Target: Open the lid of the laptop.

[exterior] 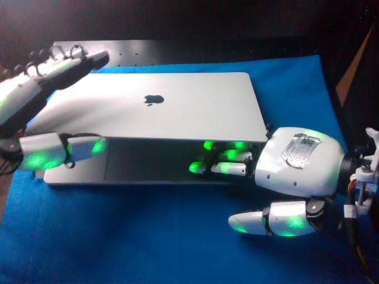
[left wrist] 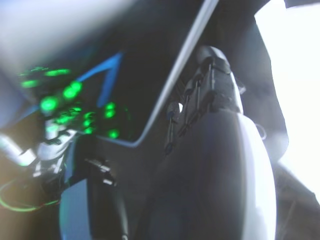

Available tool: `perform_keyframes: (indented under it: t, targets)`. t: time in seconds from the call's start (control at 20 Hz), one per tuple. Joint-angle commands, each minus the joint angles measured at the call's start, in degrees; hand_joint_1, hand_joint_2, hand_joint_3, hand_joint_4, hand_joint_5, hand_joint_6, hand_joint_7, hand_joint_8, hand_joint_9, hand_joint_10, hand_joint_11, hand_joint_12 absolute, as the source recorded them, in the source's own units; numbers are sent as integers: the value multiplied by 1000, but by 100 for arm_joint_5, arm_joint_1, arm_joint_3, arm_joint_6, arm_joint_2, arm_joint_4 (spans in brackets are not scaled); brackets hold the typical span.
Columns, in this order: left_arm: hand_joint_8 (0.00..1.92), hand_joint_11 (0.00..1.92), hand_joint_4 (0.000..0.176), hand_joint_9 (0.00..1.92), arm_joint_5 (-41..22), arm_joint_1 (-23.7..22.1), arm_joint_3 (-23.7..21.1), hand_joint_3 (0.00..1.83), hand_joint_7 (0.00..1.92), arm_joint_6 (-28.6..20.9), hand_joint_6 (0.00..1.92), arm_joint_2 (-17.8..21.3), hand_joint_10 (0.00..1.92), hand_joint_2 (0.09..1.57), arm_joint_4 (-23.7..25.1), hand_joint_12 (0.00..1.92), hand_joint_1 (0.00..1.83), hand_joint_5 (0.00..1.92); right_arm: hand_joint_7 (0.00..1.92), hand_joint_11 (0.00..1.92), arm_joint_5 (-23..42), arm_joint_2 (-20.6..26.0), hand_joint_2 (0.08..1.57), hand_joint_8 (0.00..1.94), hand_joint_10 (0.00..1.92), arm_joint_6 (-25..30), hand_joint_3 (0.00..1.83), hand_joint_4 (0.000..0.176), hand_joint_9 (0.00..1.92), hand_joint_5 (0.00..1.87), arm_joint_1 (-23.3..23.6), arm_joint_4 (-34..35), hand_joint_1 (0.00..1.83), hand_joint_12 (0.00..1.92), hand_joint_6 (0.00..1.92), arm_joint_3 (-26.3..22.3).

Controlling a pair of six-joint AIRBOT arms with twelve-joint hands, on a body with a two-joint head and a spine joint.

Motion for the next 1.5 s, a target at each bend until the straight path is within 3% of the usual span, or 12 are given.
perform_keyframes:
  t: [0.0, 0.05, 0.1, 0.15, 0.4, 0.5, 0.6, 0.75, 0.95, 1.2, 1.4, 1.45]
  targets:
    - [4, 4, 146, 61, -506, -178, 114, 6, 91, 24, 0, -103, 6, 1101, -138, 41, 779, 133, 180, 248, 451, -87, 1345, 13, 14, 95, 0, 0, 160, 153, 62, -45, 0, 40, 9, -21]
    - [2, 0, 129, 52, -453, -230, 159, 4, 76, 24, 1, -139, 1, 1104, -138, 8, 769, 128, 168, 252, 451, -86, 1339, 6, 5, 104, 0, 0, 143, 145, 62, -46, 0, 42, 5, -21]
    - [1, 0, 129, 49, -416, -260, 181, 3, 73, 23, 1, -157, 0, 1103, -133, 0, 767, 126, 168, 252, 451, -85, 1338, 5, 4, 110, 0, 0, 142, 146, 62, -46, 0, 42, 5, -21]
    - [0, 0, 150, 42, -424, -261, 139, 0, 69, 19, 0, -147, 0, 1090, -98, 0, 766, 122, 158, 194, 451, -85, 1347, 1, 1, 111, 0, 0, 135, 142, 62, -46, 0, 17, 2, -21]
    - [2, 36, 111, 75, -312, -261, 164, 0, 95, 20, 0, -142, 5, 1090, -49, 26, 785, 129, 161, 176, 451, -84, 1356, 1, 0, 163, 3, 0, 136, 142, 60, -46, 0, 9, 5, -26]
    - [1, 37, 108, 78, -311, -262, 176, 3, 88, 20, 0, -177, 3, 1100, -51, 35, 744, 113, 159, 193, 451, -84, 1347, 0, 0, 167, 0, 0, 134, 141, 60, -46, 0, 17, 3, -24]
    - [1, 35, 121, 88, -300, -262, 168, 1, 92, 21, 0, -212, 4, 1095, -51, 43, 763, 104, 153, 187, 452, -81, 1344, 4, 6, 176, 0, 0, 137, 130, 60, -46, 0, 14, 4, -26]
    - [0, 1, 162, 42, -239, -237, 95, 0, 64, 23, 1, -237, 0, 1088, -11, 47, 819, 82, 175, 147, 452, -79, 1357, 7, 3, 198, 3, 0, 140, 151, 60, -46, 0, 0, 7, -34]
    - [0, 0, 148, 18, -6, -247, 239, 2, 63, 27, 2, -330, 0, 1089, 19, 0, 850, 89, 168, 184, 452, -80, 1363, 4, 5, 210, 3, 0, 139, 145, 59, -46, 0, 21, 3, -49]
    - [4, 50, 115, 54, 92, -575, 535, 2, 75, 173, 0, -400, 10, 1100, -82, 26, 811, 95, 134, 117, 453, -80, 1351, 4, 3, 225, 0, 0, 98, 113, 59, -98, 0, 2, 5, -50]
    - [0, 0, 169, 99, -13, -872, 609, 2, 102, 248, 0, -404, 2, 1075, -111, 336, 850, 112, 119, 90, 452, -80, 1354, 6, 9, 257, 0, 0, 89, 114, 53, -147, 0, 12, 6, -63]
    - [5, 0, 164, 143, -38, -976, 628, 0, 136, 276, 4, -404, 7, 1062, -111, 478, 822, 139, 140, 95, 452, -80, 1362, 12, 14, 261, 3, 0, 109, 130, 49, -163, 0, 14, 11, -66]
